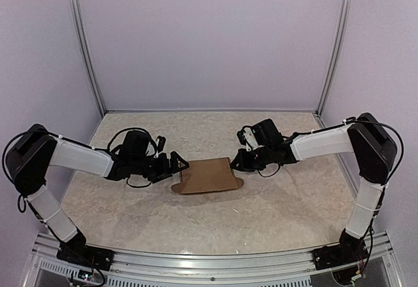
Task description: Fold the paper box
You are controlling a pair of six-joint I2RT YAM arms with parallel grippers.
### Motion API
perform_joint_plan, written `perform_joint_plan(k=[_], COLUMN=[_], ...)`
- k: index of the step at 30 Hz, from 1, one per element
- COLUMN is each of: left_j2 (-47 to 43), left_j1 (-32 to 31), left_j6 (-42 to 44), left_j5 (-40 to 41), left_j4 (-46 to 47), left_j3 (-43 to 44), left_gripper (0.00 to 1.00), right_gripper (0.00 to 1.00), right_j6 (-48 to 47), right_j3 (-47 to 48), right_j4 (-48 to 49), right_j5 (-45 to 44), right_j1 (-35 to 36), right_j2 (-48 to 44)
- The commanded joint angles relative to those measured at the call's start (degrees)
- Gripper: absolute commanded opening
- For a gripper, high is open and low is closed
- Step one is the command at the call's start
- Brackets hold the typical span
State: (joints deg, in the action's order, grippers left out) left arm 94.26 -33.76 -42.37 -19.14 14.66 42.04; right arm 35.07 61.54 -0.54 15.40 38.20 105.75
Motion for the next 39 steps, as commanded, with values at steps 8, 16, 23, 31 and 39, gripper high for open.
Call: perform_joint_plan(k=[8, 16, 23, 31, 39], left_j2=[2.28, 3.86, 3.87, 4.97, 8.50], left_j1=[0.27, 0.10, 0.01, -0.78, -0.87], left_j6=[-2.10, -6.95, -8.28, -13.34, -24.68], left_j5=[-2.21, -6.61, -7.24, -10.59, -15.63], left_j4=[2.15, 7.47, 7.07, 12.17, 28.72], left_j3=[-0.39, -1.12, -2.00, -2.59, -6.19], left_gripper=[0.99, 0.99, 0.99, 0.98, 0.93], right_gripper=[0.03, 0.00, 0.00, 0.00, 0.00], right_j6=[-1.21, -1.49, -1.67, -1.71, -1.67], right_j3=[-1.98, -2.68, -3.15, -3.40, -4.24], right_j4=[-1.34, -1.81, -2.10, -2.06, -1.84], right_j5=[-2.47, -3.68, -4.23, -4.20, -4.58], right_j1=[-0.57, -0.64, -0.68, -0.64, -0.67], right_j2=[-0.27, -0.89, -1.25, -1.56, -2.37])
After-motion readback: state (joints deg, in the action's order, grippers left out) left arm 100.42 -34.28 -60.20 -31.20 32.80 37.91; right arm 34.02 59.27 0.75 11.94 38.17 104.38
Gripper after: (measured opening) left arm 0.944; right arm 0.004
